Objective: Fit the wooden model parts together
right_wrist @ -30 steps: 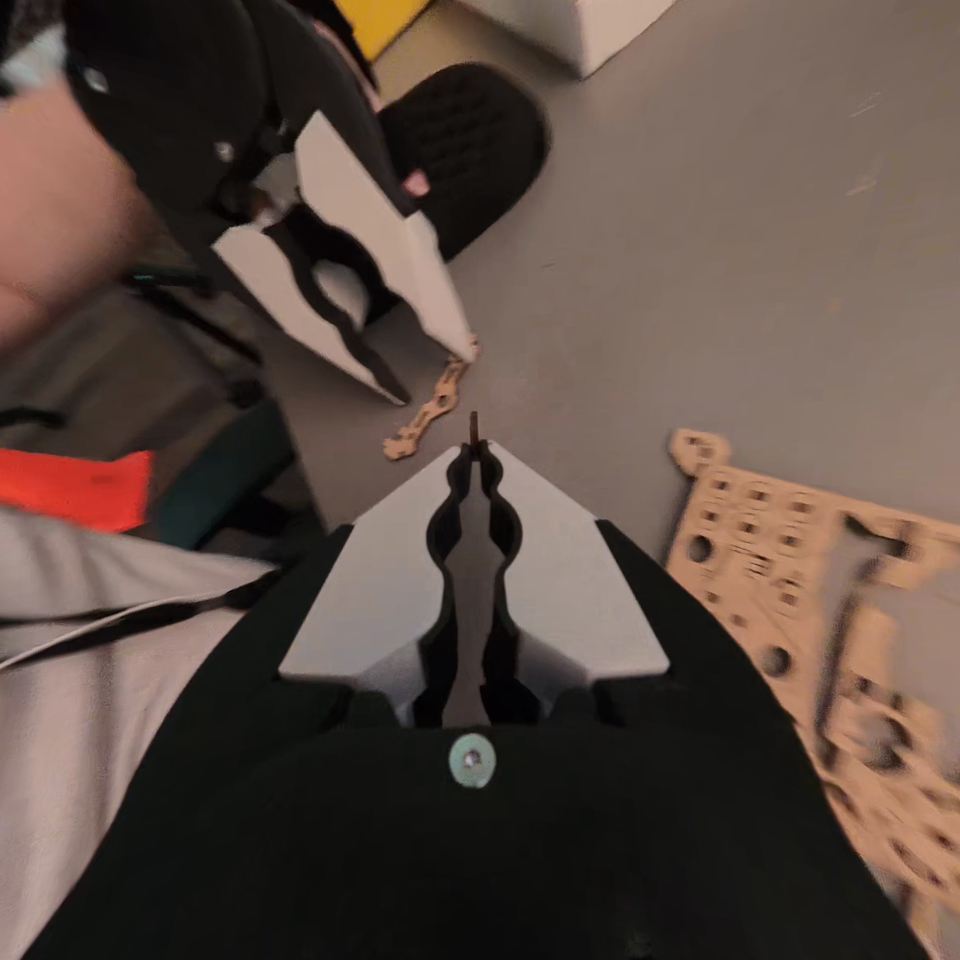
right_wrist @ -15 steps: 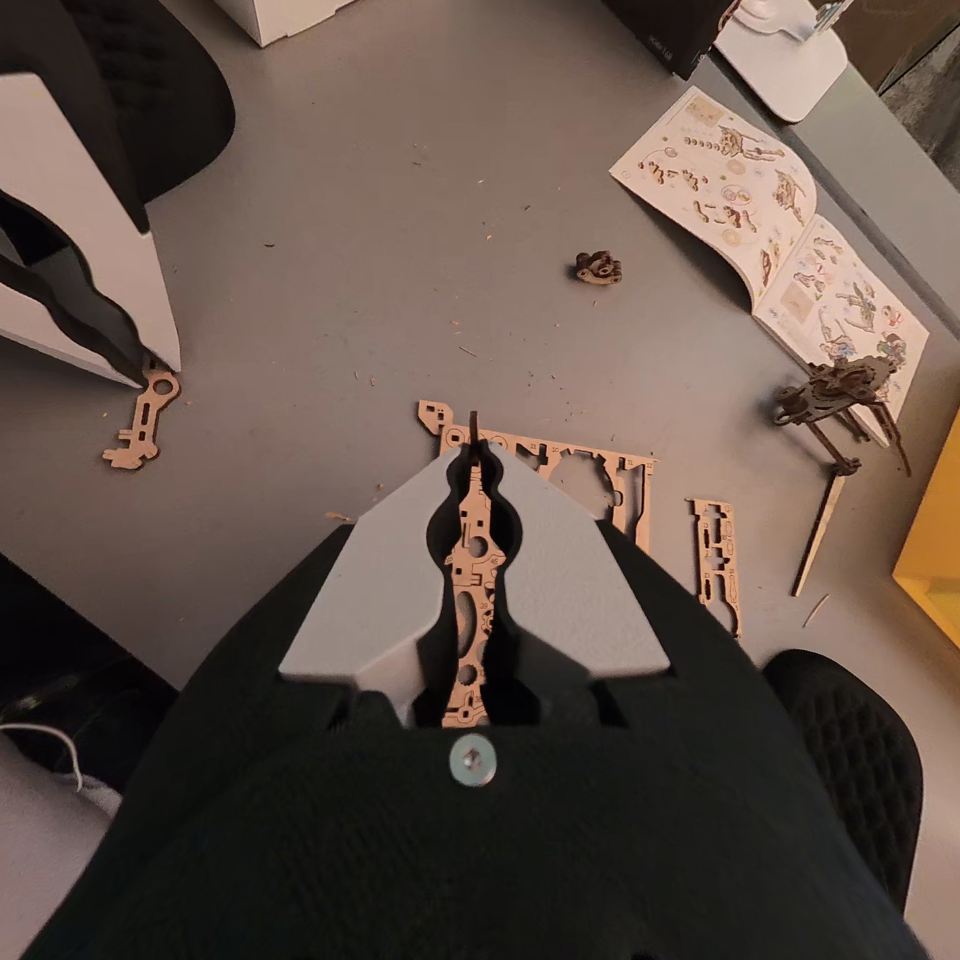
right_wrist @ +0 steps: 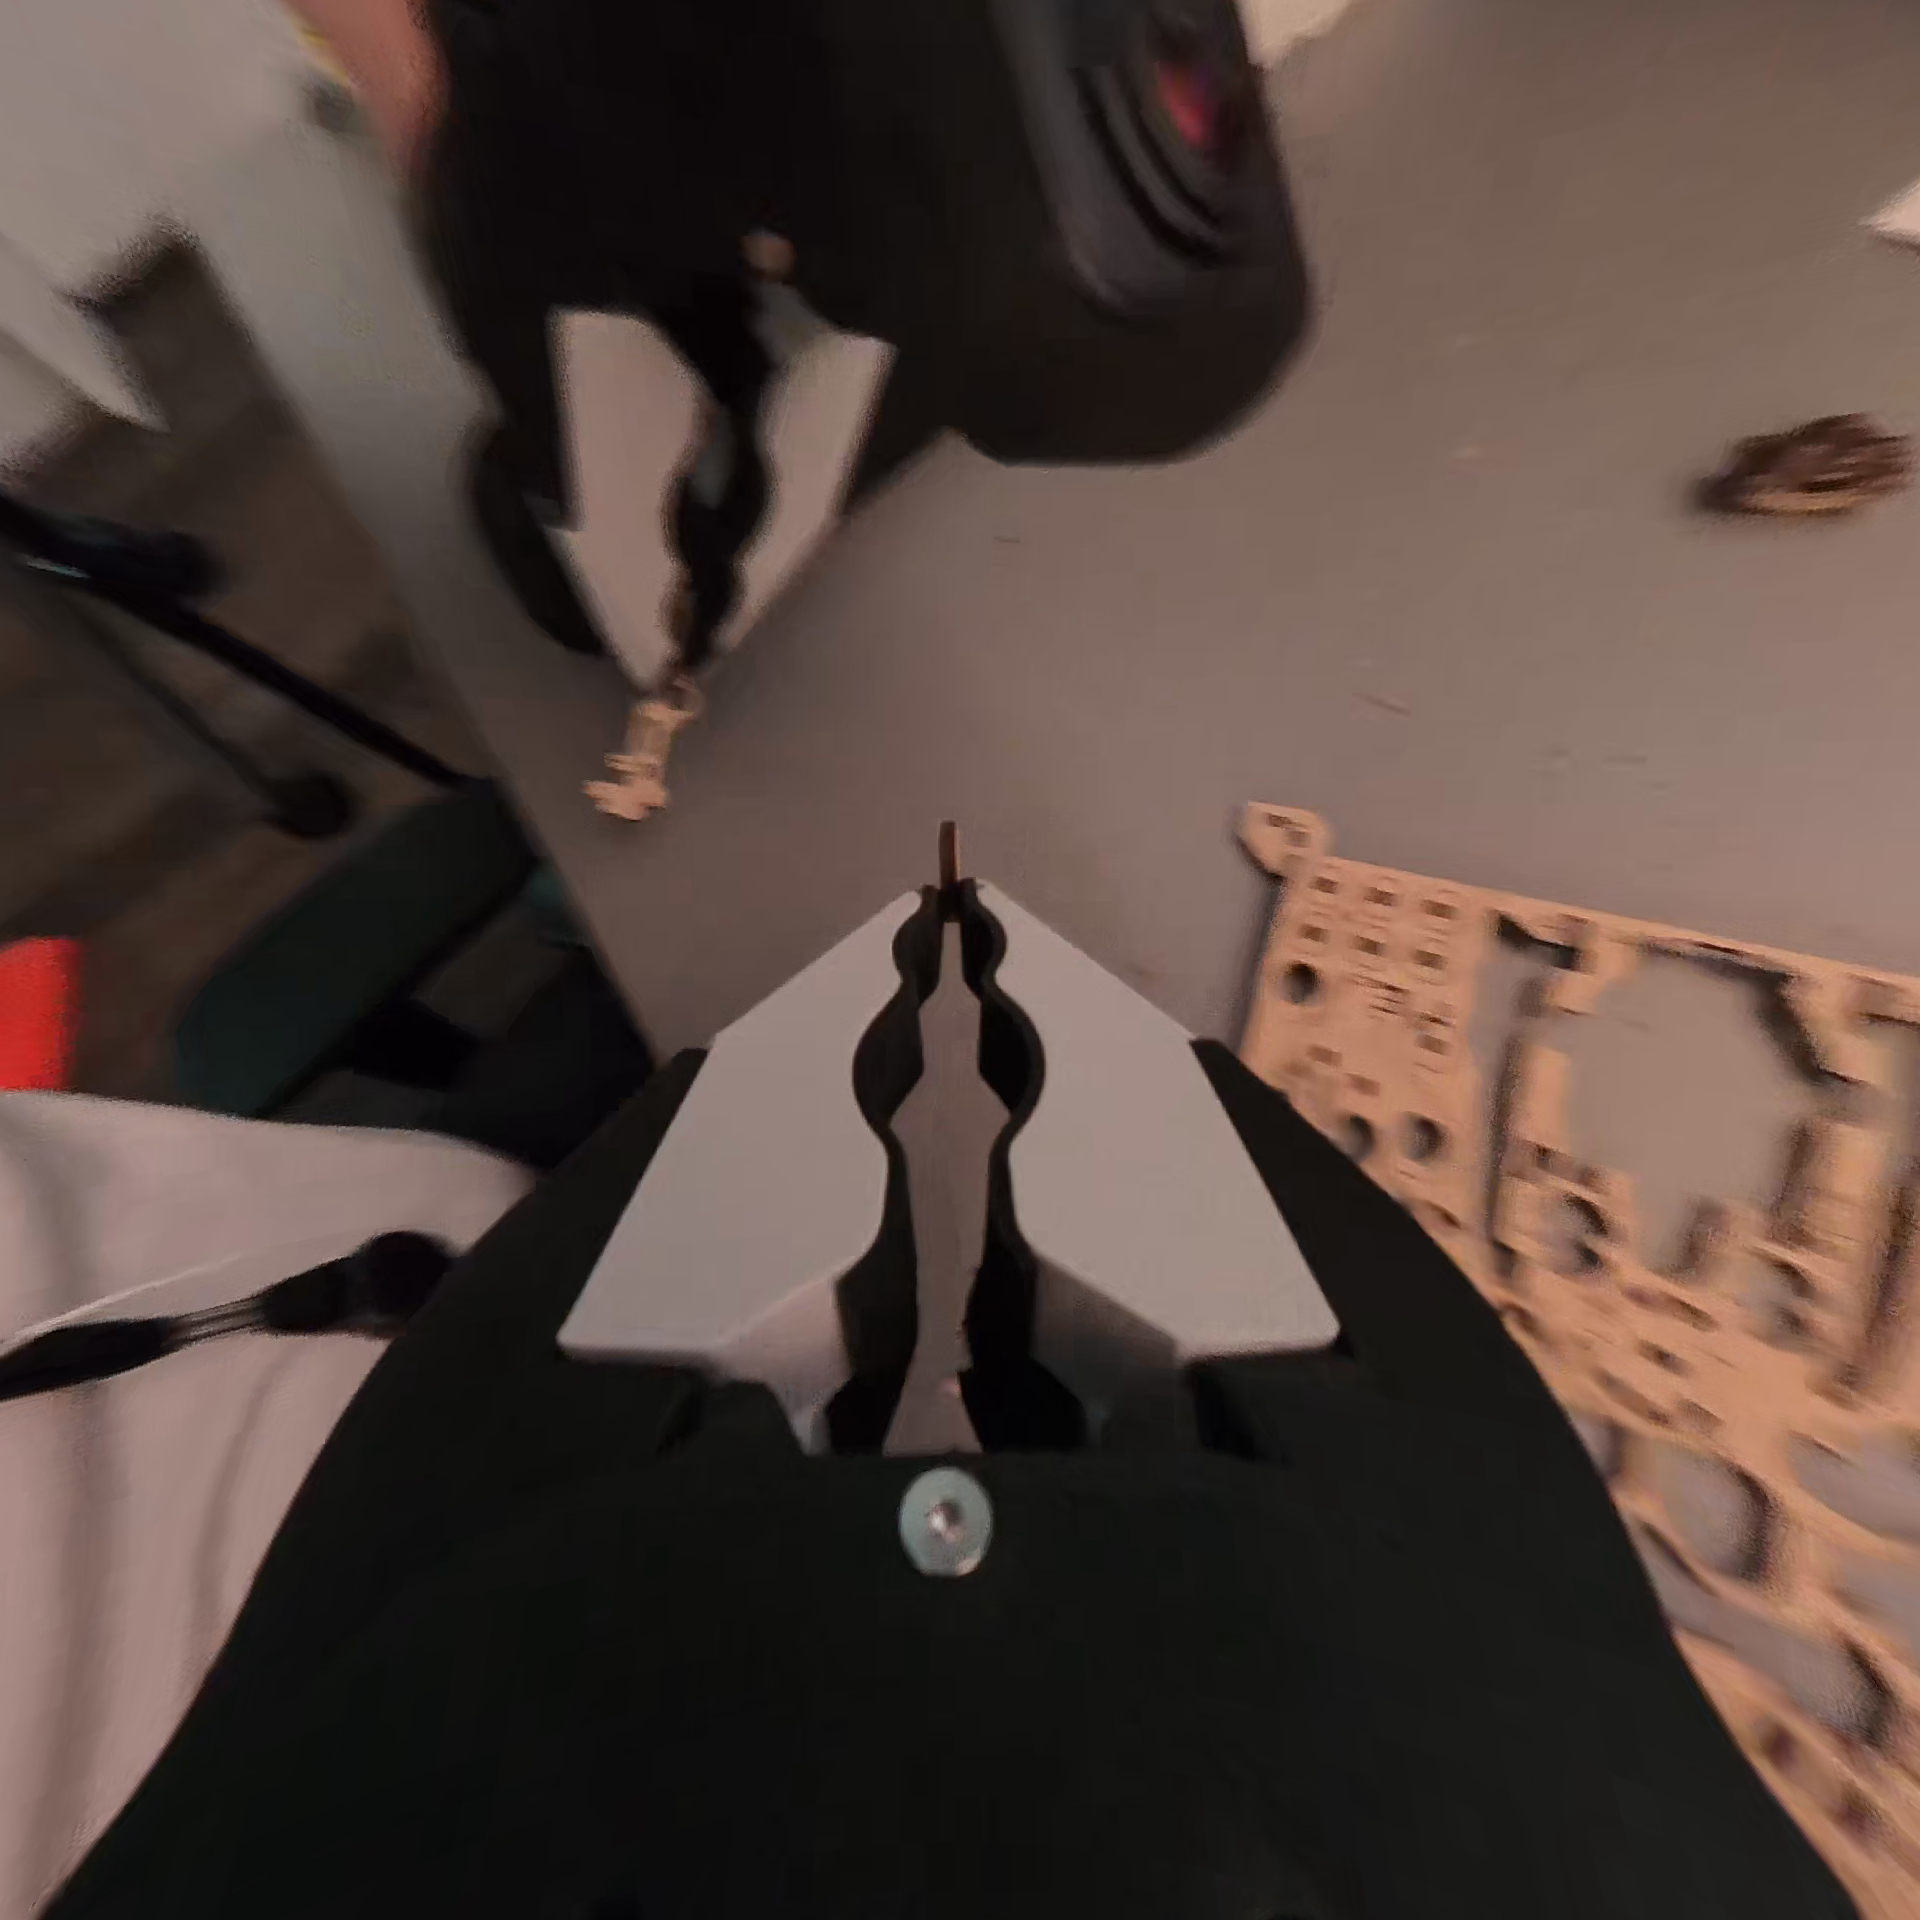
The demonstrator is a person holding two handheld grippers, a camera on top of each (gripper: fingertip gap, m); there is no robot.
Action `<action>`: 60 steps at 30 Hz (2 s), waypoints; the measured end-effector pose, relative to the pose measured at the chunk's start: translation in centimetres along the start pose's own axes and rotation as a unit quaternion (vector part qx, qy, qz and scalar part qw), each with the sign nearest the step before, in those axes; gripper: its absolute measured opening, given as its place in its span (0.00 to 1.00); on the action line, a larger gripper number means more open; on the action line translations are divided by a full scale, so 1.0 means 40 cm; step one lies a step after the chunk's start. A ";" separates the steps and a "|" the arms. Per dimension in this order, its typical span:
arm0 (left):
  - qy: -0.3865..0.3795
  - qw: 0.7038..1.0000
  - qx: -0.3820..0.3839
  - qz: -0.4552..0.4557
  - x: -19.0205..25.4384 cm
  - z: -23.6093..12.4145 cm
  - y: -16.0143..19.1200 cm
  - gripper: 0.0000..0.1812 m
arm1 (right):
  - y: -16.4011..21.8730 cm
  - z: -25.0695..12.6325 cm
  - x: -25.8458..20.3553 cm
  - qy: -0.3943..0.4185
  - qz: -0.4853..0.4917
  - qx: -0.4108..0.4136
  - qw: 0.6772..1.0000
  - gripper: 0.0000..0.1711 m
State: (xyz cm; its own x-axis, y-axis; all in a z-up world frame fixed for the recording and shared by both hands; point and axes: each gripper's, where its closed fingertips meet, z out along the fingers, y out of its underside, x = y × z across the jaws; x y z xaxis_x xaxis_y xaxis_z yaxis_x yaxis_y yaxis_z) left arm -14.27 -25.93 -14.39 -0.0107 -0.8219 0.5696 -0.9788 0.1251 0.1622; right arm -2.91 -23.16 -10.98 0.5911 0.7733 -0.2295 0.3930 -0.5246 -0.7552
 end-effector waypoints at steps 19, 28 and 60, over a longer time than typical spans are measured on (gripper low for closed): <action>0.164 0.979 -0.109 -0.046 -0.032 0.022 0.019 0.04 | -0.014 0.191 -0.200 -0.322 0.247 -0.051 0.913 0.01; 0.161 0.975 -0.142 -0.052 -0.039 0.016 0.022 0.04 | -0.016 0.203 -0.201 -0.326 0.251 -0.072 0.909 0.00; 0.200 0.971 -0.134 -0.002 -0.037 0.012 0.021 0.04 | 0.000 0.234 -0.225 -0.312 0.278 -0.047 0.907 0.01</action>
State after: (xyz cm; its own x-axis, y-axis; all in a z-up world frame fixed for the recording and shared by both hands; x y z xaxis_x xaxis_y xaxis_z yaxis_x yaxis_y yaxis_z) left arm -15.19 -24.88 -15.49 0.1260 -0.5486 0.8266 -0.8894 0.3067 0.3391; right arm -14.81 -26.78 -14.66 0.2131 0.4152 -0.8844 0.2316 -0.9009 -0.3671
